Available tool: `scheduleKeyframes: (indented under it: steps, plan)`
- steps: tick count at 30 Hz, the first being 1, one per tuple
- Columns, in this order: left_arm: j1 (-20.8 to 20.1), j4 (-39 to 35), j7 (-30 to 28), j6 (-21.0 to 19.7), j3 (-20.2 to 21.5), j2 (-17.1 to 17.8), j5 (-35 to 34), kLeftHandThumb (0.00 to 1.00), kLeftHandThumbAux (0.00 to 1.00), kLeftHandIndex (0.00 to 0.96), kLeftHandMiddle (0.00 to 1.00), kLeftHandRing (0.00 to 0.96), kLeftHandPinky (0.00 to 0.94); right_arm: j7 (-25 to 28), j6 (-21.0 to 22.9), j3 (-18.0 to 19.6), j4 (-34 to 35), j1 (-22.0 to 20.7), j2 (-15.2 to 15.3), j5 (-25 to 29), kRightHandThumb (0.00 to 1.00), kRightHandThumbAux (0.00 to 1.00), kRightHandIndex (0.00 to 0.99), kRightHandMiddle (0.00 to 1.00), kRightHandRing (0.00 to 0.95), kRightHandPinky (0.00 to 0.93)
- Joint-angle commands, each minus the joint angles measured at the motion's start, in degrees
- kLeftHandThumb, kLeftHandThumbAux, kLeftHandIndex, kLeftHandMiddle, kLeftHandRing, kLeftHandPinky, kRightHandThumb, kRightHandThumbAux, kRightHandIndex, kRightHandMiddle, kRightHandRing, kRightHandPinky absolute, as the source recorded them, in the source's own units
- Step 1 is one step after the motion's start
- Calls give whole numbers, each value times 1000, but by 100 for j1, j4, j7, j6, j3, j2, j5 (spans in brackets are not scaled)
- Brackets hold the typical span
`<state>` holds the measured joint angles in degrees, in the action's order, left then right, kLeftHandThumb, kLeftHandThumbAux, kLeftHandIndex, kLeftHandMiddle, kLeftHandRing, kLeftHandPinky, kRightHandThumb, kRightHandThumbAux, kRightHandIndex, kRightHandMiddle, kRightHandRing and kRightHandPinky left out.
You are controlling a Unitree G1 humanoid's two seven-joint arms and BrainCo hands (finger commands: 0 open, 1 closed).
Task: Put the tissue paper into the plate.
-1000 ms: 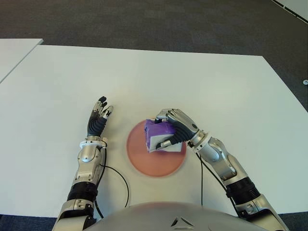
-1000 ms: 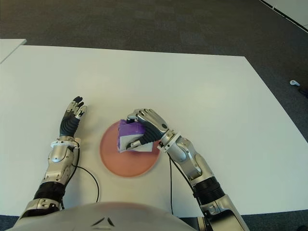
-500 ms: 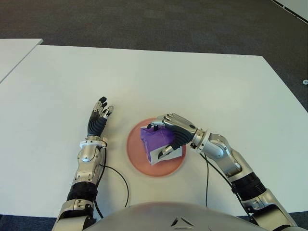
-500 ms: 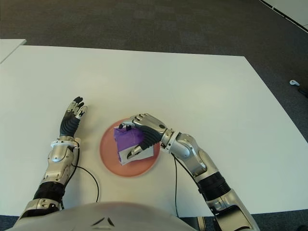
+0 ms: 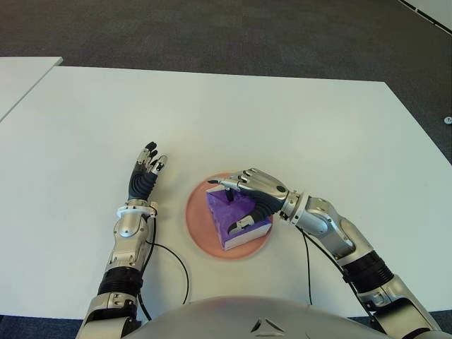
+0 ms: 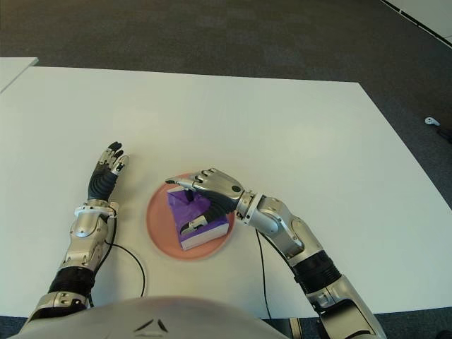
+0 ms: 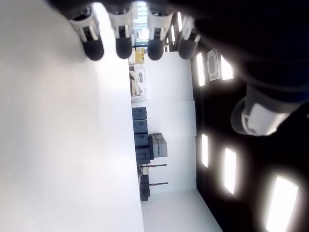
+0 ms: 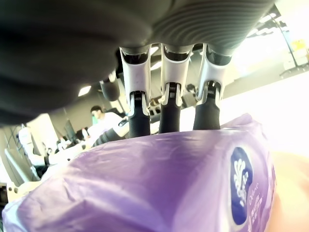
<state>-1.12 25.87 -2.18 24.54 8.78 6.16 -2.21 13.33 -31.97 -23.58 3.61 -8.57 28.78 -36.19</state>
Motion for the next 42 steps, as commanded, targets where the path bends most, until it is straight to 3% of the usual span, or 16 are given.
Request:
scheduleKeyframes:
  steps: [1,14,27,30,34,42]
  plan:
    - [143,127,33,-181,-25,19,57,0,463,0,0,0,0,-39,-18,-32,-150,113,-3,-91,120,221,0,0,0,0]
    - [126,147,28,-181,-25,29,61,0,460,0,0,0,0,-203,-128,53,-241,62,-88,160,108,231,0,0,0,0]
    - [65,252,90,-72,-6,24,79,0,454,0,0,0,0,70,343,407,-59,22,-292,1017,75,267,0,0,0,0]
    - [46,272,96,-70,17,0,36,0,456,0,0,0,0,343,549,799,-38,-204,-196,1688,70,268,0,0,0,0]
    - [43,284,79,-40,20,-13,5,0,460,0,0,0,0,604,991,1156,243,-302,-172,2197,79,270,0,0,0,0]
    - [37,259,79,-21,36,-51,-47,0,467,0,0,0,0,413,2114,1585,882,-126,-525,2372,120,249,0,0,0,0]
